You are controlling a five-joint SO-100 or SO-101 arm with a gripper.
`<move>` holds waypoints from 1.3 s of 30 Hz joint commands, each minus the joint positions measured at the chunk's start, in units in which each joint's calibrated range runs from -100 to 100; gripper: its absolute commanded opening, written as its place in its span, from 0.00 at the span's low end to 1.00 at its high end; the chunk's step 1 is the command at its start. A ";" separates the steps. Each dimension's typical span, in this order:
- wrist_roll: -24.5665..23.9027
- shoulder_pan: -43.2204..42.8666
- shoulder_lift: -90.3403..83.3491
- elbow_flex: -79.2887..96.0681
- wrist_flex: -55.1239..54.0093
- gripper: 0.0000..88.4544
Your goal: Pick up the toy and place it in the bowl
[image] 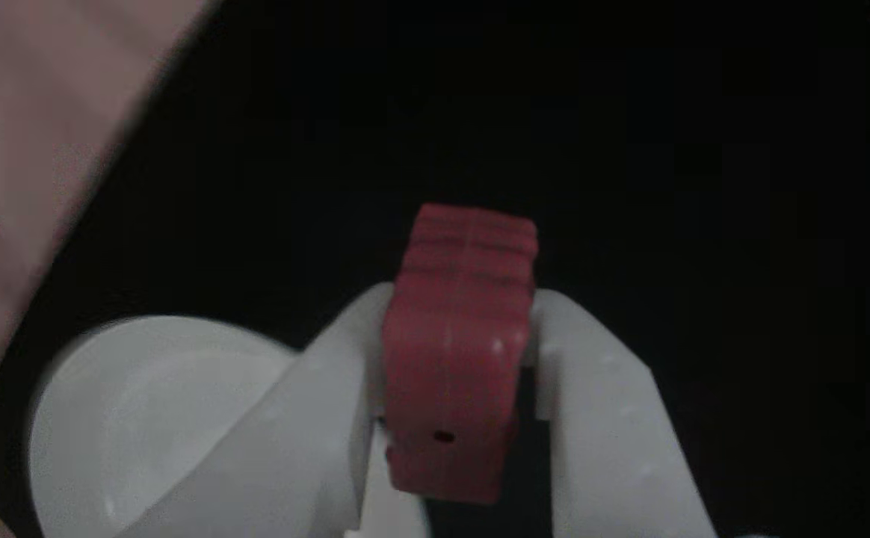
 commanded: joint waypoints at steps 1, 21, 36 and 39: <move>0.27 -8.10 -12.39 14.14 -7.39 0.02; 0.21 -9.61 -54.91 73.08 -12.47 0.02; 0.11 -8.35 -53.41 74.79 -12.47 0.21; -0.10 -8.35 -53.41 74.79 -12.47 0.21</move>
